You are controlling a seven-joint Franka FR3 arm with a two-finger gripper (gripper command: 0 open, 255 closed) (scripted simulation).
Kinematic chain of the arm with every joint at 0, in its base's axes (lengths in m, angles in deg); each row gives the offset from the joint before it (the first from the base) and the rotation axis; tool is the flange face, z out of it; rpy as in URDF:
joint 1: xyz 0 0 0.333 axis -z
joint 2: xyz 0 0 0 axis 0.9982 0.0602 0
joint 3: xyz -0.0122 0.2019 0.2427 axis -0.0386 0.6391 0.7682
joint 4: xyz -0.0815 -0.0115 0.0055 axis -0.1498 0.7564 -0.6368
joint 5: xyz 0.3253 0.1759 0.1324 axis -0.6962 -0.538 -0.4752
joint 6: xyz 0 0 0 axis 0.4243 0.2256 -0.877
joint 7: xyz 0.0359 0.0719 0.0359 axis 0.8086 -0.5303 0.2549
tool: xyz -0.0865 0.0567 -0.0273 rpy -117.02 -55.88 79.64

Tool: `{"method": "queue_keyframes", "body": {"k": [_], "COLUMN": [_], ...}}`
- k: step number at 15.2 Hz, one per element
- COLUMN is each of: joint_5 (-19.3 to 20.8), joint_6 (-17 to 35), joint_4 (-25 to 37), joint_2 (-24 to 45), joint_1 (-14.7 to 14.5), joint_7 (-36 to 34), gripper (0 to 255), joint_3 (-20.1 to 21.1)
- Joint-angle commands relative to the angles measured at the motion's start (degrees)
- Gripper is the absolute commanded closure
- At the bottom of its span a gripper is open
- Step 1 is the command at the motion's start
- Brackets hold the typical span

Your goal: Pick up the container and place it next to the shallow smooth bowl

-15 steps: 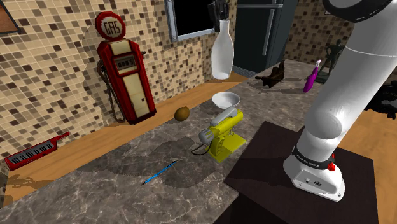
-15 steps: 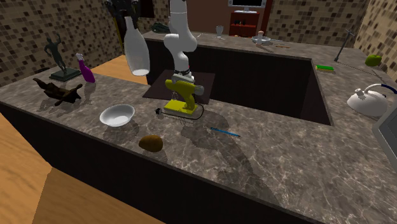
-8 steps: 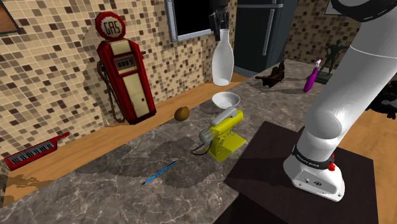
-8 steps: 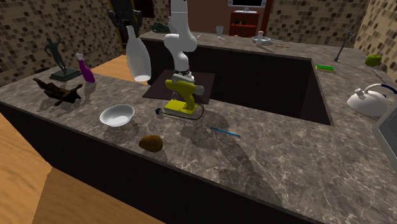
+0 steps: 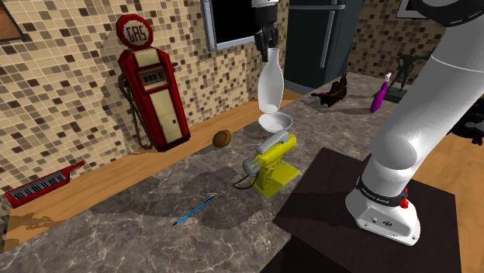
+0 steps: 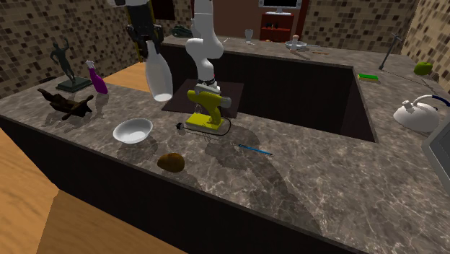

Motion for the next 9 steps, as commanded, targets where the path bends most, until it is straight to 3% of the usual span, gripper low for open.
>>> {"method": "queue_keyframes", "body": {"k": [1, 9], "joint_5": [0.0, -0.1], "joint_6": [1.6, 7.9], "joint_4": [-2.0, -9.1], "joint_2": [-0.4, -1.2], "joint_1": [0.0, 0.0], "joint_7": [-0.1, -0.1], "gripper": [255, 255], "joint_3": [0.0, 0.0]}}
